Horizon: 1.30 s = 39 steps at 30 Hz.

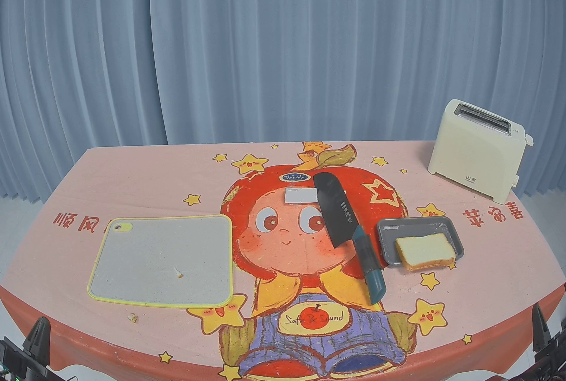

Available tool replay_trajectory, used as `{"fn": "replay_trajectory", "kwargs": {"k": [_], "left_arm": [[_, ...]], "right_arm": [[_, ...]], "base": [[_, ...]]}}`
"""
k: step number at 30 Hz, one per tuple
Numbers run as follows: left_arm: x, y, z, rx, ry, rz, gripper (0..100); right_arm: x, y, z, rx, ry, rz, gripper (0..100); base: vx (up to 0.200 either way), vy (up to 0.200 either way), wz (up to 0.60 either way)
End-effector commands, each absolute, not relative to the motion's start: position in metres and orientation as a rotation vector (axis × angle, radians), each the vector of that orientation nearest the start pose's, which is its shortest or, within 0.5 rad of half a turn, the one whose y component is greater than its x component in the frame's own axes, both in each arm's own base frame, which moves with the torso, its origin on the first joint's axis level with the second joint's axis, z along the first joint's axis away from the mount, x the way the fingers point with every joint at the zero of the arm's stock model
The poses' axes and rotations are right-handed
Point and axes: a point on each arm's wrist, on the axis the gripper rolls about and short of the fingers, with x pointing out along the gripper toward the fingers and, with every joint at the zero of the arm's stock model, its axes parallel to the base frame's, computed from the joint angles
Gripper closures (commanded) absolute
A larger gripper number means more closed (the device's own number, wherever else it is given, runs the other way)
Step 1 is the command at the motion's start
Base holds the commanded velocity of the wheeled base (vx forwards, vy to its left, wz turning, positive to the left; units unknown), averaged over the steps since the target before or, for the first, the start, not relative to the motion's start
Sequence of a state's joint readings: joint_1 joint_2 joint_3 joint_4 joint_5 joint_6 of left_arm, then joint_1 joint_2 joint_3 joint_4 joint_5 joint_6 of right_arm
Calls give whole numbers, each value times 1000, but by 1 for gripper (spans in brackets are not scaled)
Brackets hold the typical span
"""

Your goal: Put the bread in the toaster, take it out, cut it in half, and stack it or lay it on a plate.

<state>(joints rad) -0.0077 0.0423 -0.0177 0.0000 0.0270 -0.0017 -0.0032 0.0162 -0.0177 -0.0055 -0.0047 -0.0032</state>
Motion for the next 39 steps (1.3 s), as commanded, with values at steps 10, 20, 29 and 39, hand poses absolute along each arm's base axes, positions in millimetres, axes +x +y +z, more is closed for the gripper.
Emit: {"fn": "replay_trajectory", "kwargs": {"k": [10, 20, 29, 39], "left_arm": [[-20, 1, 76, -2, 43, 20, 100], [-20, 1, 76, -2, 44, 20, 100], [-20, 1, 76, -2, 44, 20, 100], [-20, 1, 76, -2, 44, 20, 100]], "right_arm": [[-22, 0, 76, -5, 2, -9, 0], [-23, 0, 91, -4, -133, -17, 0], [-23, 0, 90, -13, -129, -12, 0], [-24, 0, 93, -15, -159, -7, 0]], "base": [[0, 0, 0], [0, 0, 0], [0, 0, 0], [0, 0, 0]]}}
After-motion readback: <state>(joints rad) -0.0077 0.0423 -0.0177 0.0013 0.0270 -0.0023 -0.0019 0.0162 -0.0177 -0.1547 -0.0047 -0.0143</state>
